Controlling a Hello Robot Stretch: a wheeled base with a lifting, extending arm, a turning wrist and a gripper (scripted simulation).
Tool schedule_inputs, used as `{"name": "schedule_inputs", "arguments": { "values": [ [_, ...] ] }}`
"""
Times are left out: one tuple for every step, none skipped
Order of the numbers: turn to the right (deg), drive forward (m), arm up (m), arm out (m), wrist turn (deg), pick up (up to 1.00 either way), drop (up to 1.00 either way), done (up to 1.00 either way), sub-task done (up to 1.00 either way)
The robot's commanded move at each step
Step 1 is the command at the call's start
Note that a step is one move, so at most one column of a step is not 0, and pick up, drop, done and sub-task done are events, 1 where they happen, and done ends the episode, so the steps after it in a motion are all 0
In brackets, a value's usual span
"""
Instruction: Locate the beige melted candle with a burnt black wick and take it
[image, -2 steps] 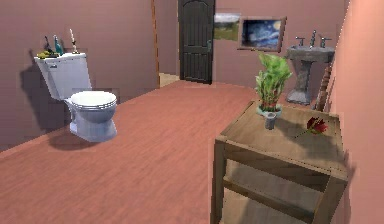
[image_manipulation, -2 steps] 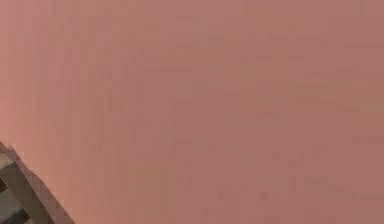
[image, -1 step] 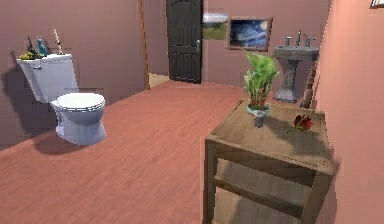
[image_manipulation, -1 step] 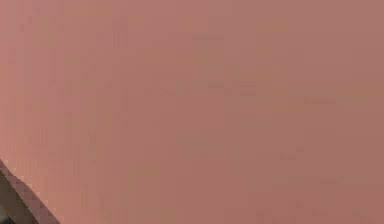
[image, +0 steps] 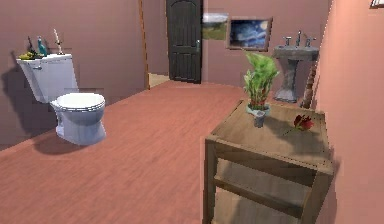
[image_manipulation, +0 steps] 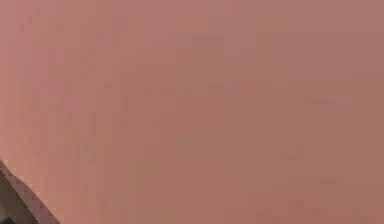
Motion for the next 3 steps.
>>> {"name": "schedule_inputs", "arguments": {
  "values": [
    [24.0, 0.0, 0.0, 0.0, 0.0, 0.0, 0.0, 0.0, 0.0],
    [0.0, 0.7, 0.0, 0.0, 0.0, 0.0, 0.0, 0.0, 0.0],
    [-45.0, 0.0, 0.0, 0.0, 0.0, 0.0, 0.0, 0.0, 0.0]
  ]
}}
